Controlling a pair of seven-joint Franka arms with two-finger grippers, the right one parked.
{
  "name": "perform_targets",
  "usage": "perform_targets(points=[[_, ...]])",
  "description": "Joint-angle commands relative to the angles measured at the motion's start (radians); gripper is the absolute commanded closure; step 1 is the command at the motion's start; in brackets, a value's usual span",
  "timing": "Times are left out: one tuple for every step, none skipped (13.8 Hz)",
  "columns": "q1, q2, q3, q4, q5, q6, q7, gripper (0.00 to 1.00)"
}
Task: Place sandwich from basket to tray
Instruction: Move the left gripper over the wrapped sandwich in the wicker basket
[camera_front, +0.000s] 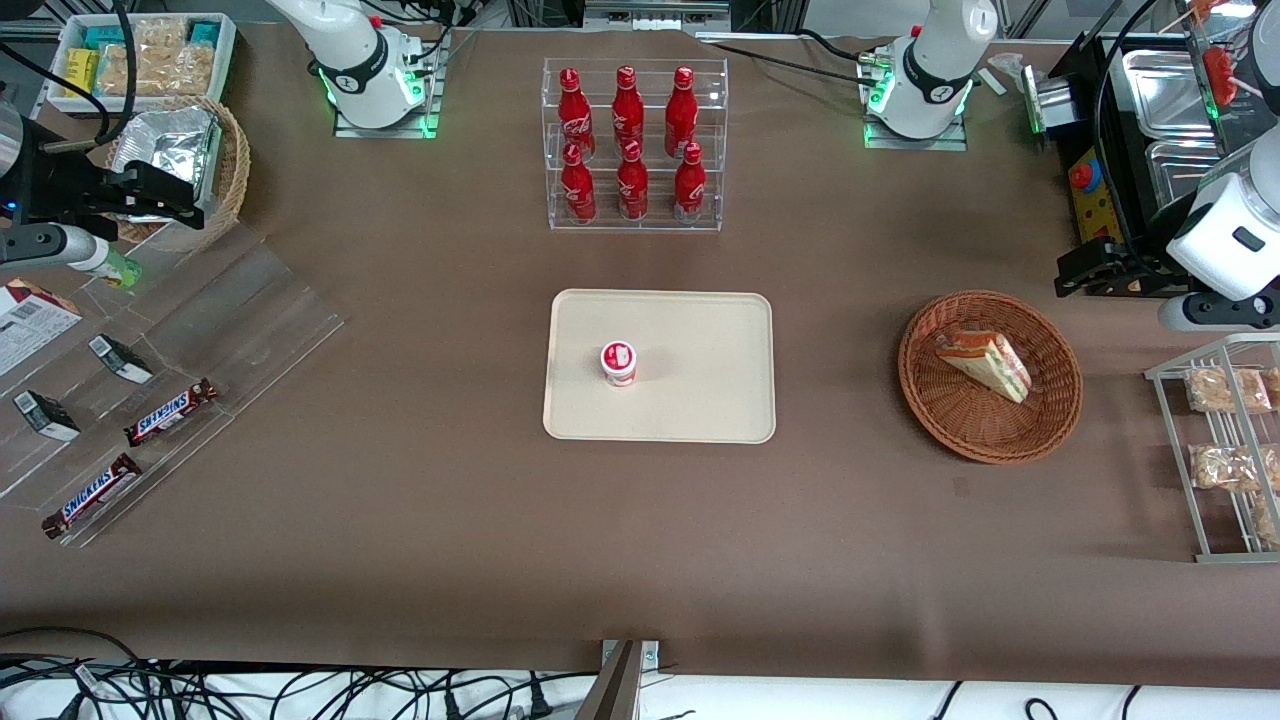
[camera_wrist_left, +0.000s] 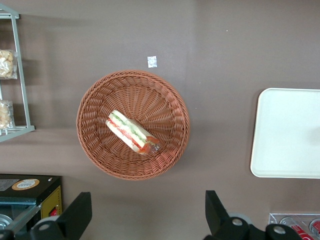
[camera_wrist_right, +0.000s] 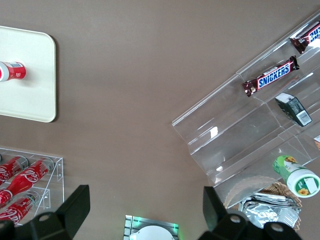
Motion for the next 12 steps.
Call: perform_targets(points=[[-0.008, 0.001, 0.007, 0.018, -0.011, -0.02, 0.023, 0.0], [-0.008, 0.001, 0.007, 0.018, -0.011, -0.022, 0.021, 0.0], [-0.008, 0.001, 0.007, 0.019, -0.013, -0.022, 0.008, 0.0], [-0.005, 0.001, 0.01, 0.019, -0.007, -0.023, 0.006, 0.0], [-0.005, 0.001, 0.015, 0.01, -0.004, -0.025, 0.005, 0.0], [-0.005, 0.007, 0.016, 0.002, 0.001, -0.026, -0.015, 0.0], [-0.003, 0.012, 0.012, -0.016, 0.028, -0.032, -0.096, 0.0], [-0.003, 0.01, 0.007, -0.051, 0.048, -0.026, -0.161, 0.0], [-0.003, 0.012, 0.006, -0.074, 0.048, -0.017, -0.202, 0.0], [-0.003, 0.013, 0.006, -0.099, 0.048, -0.01, -0.25, 0.0], [-0.002, 0.016, 0.007, -0.119, 0.05, 0.009, -0.309, 0.0], [0.0, 0.013, 0.009, -0.16, 0.05, 0.048, -0.351, 0.0]])
